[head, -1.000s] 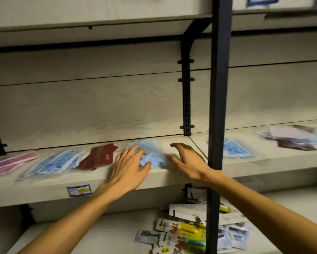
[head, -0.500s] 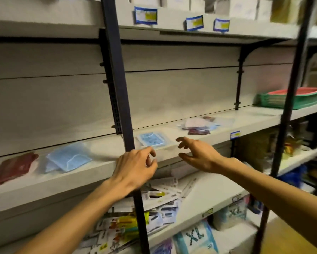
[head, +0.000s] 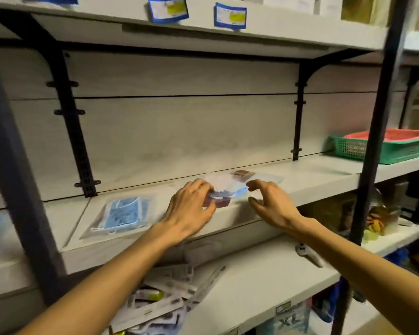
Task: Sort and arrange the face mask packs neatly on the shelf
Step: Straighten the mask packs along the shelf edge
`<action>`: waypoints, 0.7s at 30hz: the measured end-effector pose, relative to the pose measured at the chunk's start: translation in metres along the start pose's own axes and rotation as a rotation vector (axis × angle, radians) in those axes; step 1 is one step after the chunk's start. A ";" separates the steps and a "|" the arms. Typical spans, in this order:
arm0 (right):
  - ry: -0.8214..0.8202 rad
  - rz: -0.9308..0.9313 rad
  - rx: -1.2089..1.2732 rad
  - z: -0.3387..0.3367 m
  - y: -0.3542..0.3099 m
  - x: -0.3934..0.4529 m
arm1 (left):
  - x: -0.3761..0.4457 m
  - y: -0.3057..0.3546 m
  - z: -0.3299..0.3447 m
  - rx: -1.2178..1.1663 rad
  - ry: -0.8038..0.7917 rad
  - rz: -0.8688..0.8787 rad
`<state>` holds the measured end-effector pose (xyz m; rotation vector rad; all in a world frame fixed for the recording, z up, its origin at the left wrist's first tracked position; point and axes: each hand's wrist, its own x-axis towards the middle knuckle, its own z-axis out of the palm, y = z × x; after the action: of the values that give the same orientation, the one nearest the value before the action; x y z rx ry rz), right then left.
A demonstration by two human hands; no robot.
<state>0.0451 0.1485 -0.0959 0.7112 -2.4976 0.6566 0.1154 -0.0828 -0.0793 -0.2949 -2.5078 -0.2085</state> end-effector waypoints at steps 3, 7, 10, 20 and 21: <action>-0.009 -0.069 -0.022 0.003 0.027 0.025 | 0.035 -0.005 0.030 0.013 -0.027 -0.091; -0.025 -0.128 0.060 0.009 0.045 0.057 | 0.062 -0.020 0.054 0.015 -0.139 -0.247; -0.004 -0.138 0.128 0.015 0.055 0.077 | 0.070 -0.029 0.062 0.023 -0.245 -0.330; -0.060 0.032 0.314 0.051 0.053 0.116 | 0.079 -0.050 0.068 -0.504 0.274 -0.746; -0.107 0.007 0.250 0.056 0.050 0.116 | 0.079 -0.052 0.067 -0.616 0.285 -0.781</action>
<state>-0.0884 0.1136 -0.0934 0.8466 -2.5415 0.9688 0.0026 -0.1053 -0.0923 0.4685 -2.0914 -1.2393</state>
